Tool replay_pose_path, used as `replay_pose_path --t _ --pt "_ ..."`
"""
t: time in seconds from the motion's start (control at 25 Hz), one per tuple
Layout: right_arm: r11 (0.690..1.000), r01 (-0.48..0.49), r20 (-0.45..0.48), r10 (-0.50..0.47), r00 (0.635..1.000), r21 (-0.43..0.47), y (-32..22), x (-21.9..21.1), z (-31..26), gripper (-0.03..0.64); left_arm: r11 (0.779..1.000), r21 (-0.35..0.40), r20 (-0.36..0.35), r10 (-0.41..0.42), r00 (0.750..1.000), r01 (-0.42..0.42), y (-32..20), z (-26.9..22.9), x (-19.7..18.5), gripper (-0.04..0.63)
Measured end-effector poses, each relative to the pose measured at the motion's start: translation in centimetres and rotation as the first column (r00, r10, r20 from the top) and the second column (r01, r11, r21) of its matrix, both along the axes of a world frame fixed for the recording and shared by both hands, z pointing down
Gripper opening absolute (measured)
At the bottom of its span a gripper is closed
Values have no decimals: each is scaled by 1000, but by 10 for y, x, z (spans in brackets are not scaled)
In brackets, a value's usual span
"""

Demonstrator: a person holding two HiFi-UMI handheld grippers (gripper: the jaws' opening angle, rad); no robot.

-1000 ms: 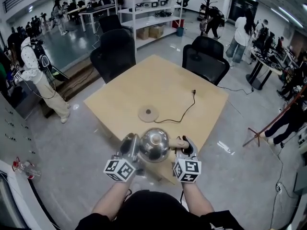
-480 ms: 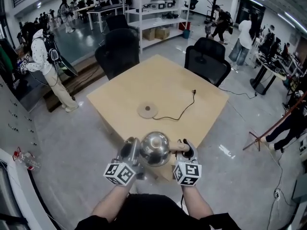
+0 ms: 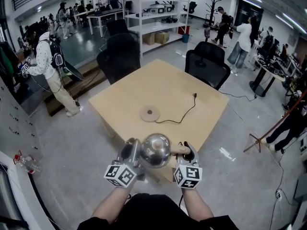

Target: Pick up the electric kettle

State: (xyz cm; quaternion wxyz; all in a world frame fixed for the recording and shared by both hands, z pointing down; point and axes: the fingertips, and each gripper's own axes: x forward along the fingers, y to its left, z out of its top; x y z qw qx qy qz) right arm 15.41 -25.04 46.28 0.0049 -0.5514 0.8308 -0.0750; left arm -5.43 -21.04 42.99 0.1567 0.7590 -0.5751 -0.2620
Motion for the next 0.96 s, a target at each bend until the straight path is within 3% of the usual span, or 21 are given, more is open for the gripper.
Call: replay_pose_path --t 0.96 --pt "1000 7 -7 -7 1000 4 -7 -28 -7 84 1000 10 -12 8 1000 -8 -5 -4 -27 98"
